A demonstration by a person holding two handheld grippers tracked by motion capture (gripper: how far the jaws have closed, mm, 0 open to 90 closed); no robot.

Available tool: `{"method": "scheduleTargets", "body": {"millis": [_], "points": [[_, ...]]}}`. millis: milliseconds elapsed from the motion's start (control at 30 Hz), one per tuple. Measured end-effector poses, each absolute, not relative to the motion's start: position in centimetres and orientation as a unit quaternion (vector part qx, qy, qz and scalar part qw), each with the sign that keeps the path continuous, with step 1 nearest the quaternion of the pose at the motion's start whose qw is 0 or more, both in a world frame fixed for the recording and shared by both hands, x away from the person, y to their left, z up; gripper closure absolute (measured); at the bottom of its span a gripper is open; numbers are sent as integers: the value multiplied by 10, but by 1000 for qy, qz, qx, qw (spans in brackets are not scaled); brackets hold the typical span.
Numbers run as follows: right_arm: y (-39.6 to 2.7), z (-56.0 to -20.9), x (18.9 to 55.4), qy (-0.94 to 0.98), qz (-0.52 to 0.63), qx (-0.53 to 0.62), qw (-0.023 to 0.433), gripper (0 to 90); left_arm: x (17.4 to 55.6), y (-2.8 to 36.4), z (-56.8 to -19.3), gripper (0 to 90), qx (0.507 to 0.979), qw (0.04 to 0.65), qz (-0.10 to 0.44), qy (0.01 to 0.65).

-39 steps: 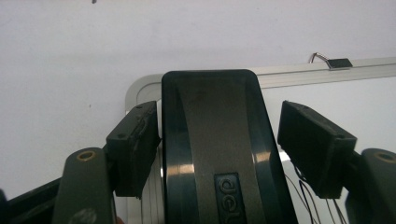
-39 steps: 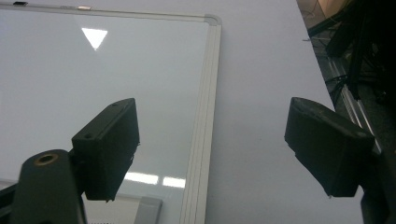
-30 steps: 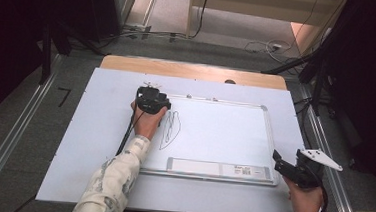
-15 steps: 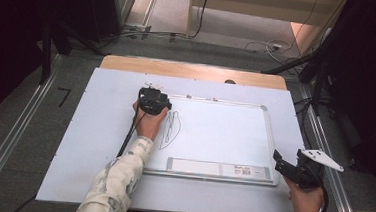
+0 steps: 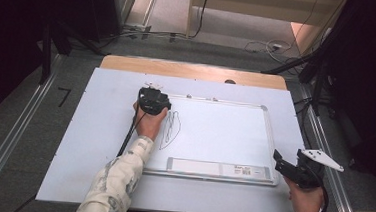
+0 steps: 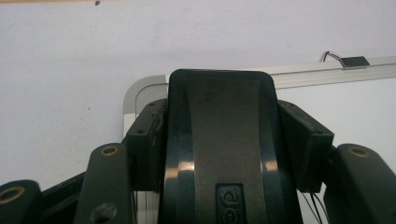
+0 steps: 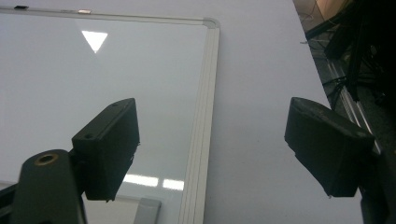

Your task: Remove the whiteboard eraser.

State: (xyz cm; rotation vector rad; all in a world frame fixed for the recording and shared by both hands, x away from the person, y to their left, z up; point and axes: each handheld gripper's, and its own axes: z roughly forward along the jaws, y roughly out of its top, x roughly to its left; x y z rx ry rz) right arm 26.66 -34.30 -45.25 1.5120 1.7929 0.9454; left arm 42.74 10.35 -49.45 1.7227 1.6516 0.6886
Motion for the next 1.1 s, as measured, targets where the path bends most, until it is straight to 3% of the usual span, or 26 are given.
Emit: {"method": "scheduleTargets", "body": {"millis": [300, 600, 1100], "points": [[-343, -452, 267, 675, 356, 572, 301, 165, 421, 107, -489, 413, 655, 329, 251, 632], [-341, -452, 266, 676, 355, 571, 302, 165, 407, 109, -443, 411, 645, 362, 259, 621], [-341, -451, 266, 677, 355, 568, 305, 165, 382, 111, -439, 410, 651, 376, 246, 611]]}}
